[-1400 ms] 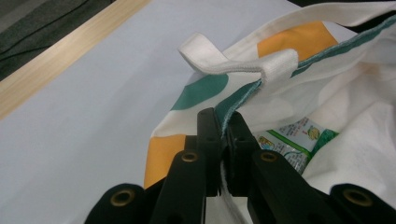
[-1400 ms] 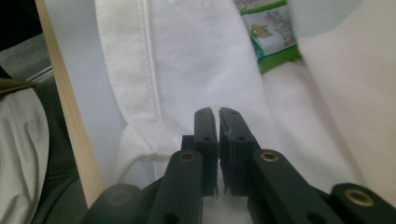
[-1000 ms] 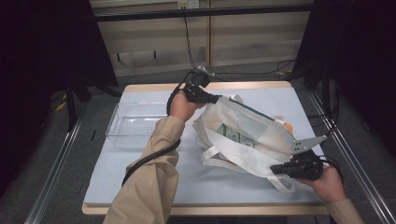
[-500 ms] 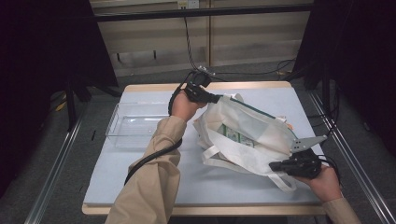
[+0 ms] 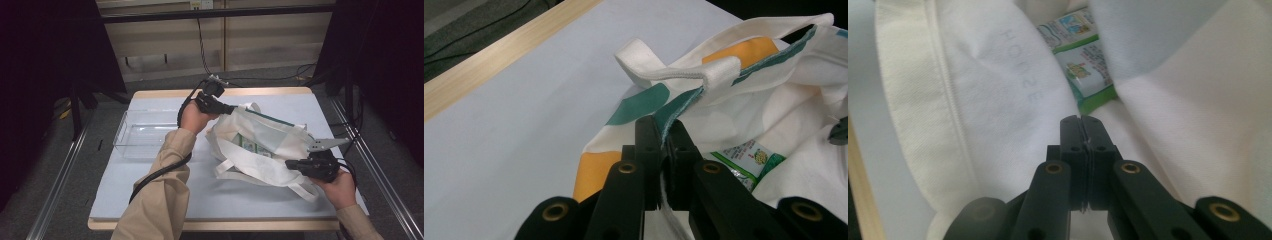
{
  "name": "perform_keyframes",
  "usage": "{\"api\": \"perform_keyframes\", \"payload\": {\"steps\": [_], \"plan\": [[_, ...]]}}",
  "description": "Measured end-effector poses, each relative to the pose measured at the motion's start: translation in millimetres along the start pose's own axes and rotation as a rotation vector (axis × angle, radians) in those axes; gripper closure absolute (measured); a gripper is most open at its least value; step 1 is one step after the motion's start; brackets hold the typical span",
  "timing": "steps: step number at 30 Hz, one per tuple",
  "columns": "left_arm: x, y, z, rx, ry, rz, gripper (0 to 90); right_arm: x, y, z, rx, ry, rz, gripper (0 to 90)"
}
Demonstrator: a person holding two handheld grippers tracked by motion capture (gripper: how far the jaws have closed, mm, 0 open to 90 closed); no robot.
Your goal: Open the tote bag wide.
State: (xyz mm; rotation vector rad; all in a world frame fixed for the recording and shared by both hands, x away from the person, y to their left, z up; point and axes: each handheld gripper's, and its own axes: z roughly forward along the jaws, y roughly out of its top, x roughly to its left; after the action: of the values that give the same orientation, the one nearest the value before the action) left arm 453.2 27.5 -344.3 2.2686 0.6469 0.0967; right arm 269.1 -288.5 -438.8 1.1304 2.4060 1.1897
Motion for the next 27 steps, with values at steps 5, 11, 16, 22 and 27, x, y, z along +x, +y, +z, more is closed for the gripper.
{"api": "perform_keyframes", "payload": {"steps": [5, 11, 16, 22, 27], "plan": [[-1.8, 0.2, -1.4, 0.007, -0.007, 0.012, 87.2, -1.1, 2.9, 4.1, -0.003, -0.029, 0.025, 84.9], [-1.7, -0.7, -0.1, 0.003, -0.003, -0.004, 87.2, -1.3, 3.2, 7.7, 0.002, -0.062, 0.041, 89.2], [-0.8, -0.1, 0.4, 0.003, -0.013, 0.002, 87.2, -2.1, -0.1, 13.5, 0.020, -0.087, 0.031, 90.0], [-0.5, 1.2, 1.1, 0.006, -0.014, 0.004, 87.2, -1.8, -1.5, 18.8, 0.035, -0.084, 0.027, 89.9], [0.1, 1.5, 1.5, 0.006, -0.015, 0.007, 87.2, -0.7, -3.4, 21.9, 0.052, -0.063, 0.016, 89.9]]}}
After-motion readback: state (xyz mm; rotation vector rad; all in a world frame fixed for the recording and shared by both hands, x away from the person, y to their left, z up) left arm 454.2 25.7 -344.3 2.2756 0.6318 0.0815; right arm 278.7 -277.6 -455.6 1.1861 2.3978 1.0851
